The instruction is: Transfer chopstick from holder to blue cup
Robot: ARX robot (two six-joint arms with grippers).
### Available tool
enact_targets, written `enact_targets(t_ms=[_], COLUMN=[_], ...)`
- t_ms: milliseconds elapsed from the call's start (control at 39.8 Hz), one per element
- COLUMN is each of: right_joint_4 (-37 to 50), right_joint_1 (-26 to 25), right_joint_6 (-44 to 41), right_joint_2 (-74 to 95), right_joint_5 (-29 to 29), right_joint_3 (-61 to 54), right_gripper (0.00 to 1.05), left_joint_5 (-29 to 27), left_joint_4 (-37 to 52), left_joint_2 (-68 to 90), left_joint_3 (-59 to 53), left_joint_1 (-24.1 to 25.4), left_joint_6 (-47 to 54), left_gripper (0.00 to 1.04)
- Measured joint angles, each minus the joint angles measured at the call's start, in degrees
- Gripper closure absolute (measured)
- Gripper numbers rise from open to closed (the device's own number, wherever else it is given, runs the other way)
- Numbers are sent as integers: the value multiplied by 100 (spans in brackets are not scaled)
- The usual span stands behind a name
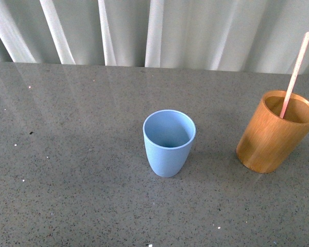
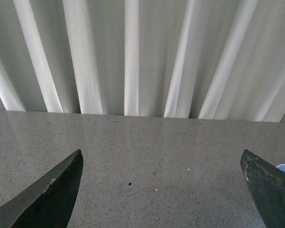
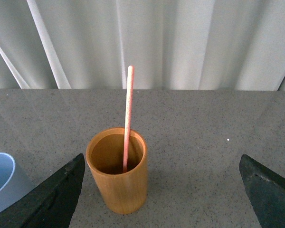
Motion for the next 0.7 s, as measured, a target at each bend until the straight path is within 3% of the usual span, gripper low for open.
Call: enact_targets(t_ms=[101, 377, 704], right_joint_4=[1086, 3053, 3886], right_joint_1=[-4, -44, -90], right_joint_6=[-153, 22, 247], right_joint_2=[1325, 3692, 5007], right_joint_5=[0, 210, 358], right_joint_3=[219, 732, 1064], right_gripper=[10, 10, 10], left_joint_5=[0, 0, 0], left_joint_4=[0, 0, 0], left_joint_2=[0, 0, 0], left_joint_3=[0, 0, 0], left_joint_1=[0, 0, 0], left_joint_6=[0, 0, 0], left_gripper=[7, 7, 7])
